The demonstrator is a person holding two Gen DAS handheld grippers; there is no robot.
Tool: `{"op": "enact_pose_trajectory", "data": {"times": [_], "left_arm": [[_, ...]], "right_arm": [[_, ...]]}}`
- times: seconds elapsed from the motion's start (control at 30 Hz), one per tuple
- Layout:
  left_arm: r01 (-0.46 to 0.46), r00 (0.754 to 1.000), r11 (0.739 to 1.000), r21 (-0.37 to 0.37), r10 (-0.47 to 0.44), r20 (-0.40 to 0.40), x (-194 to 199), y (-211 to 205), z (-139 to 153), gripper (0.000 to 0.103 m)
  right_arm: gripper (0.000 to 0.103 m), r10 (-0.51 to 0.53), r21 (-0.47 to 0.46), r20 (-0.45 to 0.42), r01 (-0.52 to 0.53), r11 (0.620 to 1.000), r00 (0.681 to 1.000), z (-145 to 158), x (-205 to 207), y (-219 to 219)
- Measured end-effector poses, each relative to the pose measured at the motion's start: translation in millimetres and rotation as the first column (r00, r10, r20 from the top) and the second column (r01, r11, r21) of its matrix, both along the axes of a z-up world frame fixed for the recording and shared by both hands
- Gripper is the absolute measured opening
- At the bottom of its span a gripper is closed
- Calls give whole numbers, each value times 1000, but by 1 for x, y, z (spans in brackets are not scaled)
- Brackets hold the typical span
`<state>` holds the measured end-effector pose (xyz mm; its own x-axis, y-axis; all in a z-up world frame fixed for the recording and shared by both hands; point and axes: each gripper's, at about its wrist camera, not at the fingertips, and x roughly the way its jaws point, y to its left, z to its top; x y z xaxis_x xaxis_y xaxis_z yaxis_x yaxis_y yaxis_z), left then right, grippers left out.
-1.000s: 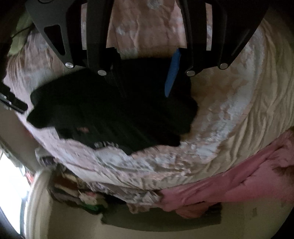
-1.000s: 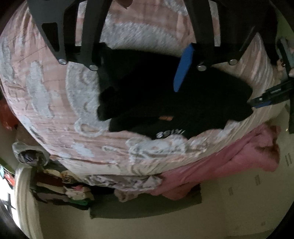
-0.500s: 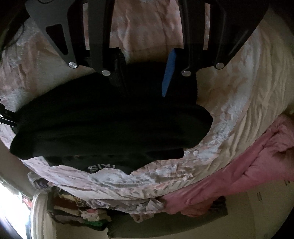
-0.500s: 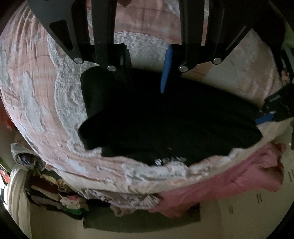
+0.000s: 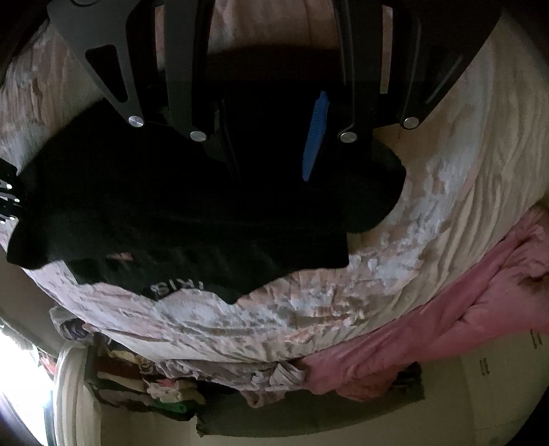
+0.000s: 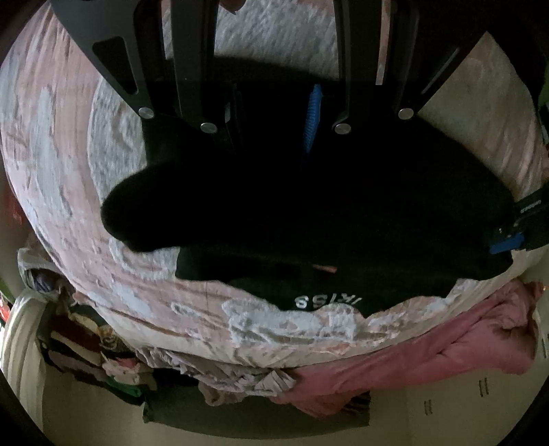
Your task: Fold small clothes
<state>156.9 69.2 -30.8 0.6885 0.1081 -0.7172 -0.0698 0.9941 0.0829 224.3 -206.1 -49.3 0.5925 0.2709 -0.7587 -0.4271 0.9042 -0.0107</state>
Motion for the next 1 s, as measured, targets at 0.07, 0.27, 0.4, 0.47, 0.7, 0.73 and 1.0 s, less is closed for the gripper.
{"op": "enact_pose_trajectory", "data": {"times": [0.07, 0.27, 0.4, 0.47, 0.7, 0.73, 1.0], "left_arm": [[-9, 1000, 1000, -16, 9, 0, 6, 5, 2, 27], [-25, 999, 993, -117, 29, 27, 13, 31, 23, 28], [-55, 997, 985, -166, 62, 38, 13, 58, 41, 32], [-79, 995, 979, -187, 89, 46, 9, 73, 49, 32], [-85, 996, 982, -171, 88, 6, -32, 89, 38, 32], [-70, 998, 983, -169, 70, -8, -35, 85, 33, 32], [50, 997, 992, -120, -57, -57, -19, 48, 10, 32]], "right_arm": [[28, 4, 10, -2, -4, 1000, 1000, 0, 7, 2], [28, -2, 45, -19, 3, 999, 1000, 2, 39, 7], [28, -29, 64, -14, 30, 998, 999, 10, 64, 8], [27, -45, 75, -21, 46, 996, 999, 12, 75, 8], [28, -99, 70, -12, 99, 993, 995, 21, 113, 12], [28, -103, 64, -12, 104, 993, 995, 20, 116, 14], [34, -109, 107, -8, 109, 988, 994, 29, 114, 6]]}}
